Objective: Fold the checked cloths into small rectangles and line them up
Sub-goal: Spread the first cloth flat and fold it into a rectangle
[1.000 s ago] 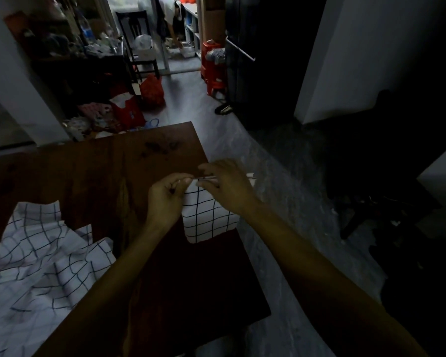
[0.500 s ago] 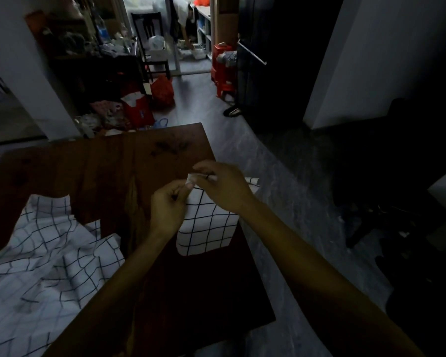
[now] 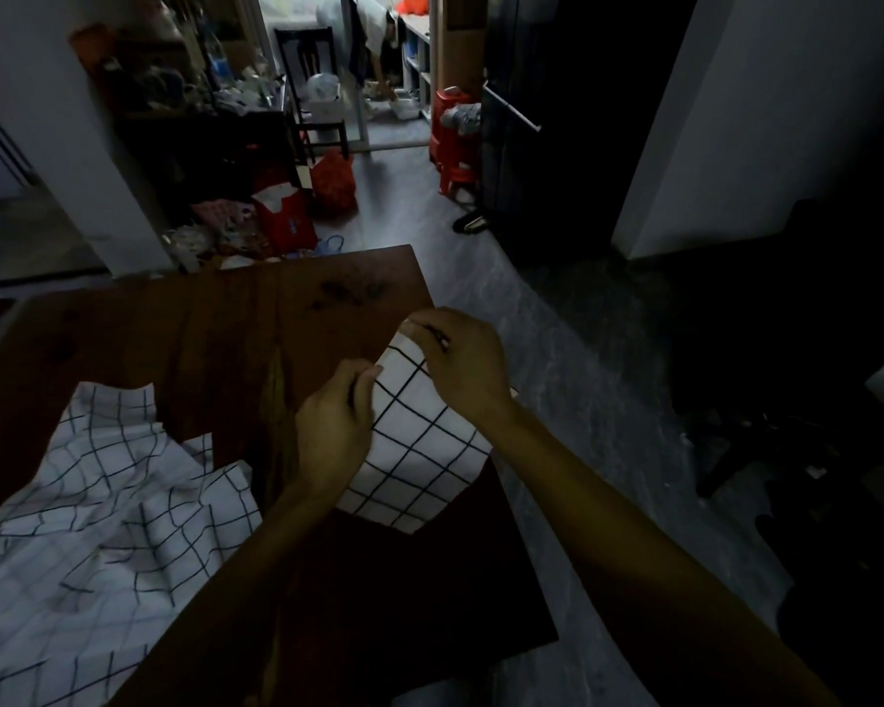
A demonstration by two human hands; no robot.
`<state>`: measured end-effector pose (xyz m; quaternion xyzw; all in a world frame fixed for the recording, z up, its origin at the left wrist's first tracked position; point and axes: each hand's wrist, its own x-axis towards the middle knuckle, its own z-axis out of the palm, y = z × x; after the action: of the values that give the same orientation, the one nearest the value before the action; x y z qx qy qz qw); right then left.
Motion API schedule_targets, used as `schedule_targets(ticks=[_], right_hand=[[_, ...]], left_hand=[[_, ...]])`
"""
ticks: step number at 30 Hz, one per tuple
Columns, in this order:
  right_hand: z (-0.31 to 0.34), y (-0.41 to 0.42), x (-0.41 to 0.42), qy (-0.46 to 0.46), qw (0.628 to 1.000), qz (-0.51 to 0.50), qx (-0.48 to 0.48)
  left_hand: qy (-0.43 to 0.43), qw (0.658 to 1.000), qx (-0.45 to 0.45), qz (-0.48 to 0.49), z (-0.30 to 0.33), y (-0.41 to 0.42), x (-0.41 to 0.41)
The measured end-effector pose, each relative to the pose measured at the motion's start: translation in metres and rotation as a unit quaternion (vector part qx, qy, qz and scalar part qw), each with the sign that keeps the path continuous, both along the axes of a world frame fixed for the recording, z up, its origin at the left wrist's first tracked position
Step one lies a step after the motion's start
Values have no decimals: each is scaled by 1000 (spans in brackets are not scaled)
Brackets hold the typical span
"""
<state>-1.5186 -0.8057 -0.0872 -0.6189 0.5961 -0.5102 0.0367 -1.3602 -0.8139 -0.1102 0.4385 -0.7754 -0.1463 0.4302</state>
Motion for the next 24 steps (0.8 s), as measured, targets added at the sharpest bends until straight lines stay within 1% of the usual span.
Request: schedule_targets(ticks=[2,6,10,13,15,18,20,22,24], right_hand=[[0,1,-7,-13,1000,-22,11],[7,7,-24,-55,998,-30,-15],[9,8,-34,-95,995,-29,-7],[12,12,-39,-107,994,-36,-16],[14,16,-40,-87,995,-42,-37],[14,16,-41,-11,996,-60,-61],[14,15,-42,9,996,-70,-58],[12,14,-40,42,996,-59,-50],[8,13,-34,79,996,-21,-46]], left_hand=[[-18,1000,-1,3,-8,-3,5],[-4,1000,23,19,-18,-3,13],[10,999,32,28,-21,2,10],[16,998,42,39,-22,2,9],[8,997,42,60,-25,1,10],[37,988,80,124,-25,-4,11],[54,986,63,142,-18,-5,9],[35,995,36,91,-6,-4,1],[-1,1000,25,-18,8,-3,-15]])
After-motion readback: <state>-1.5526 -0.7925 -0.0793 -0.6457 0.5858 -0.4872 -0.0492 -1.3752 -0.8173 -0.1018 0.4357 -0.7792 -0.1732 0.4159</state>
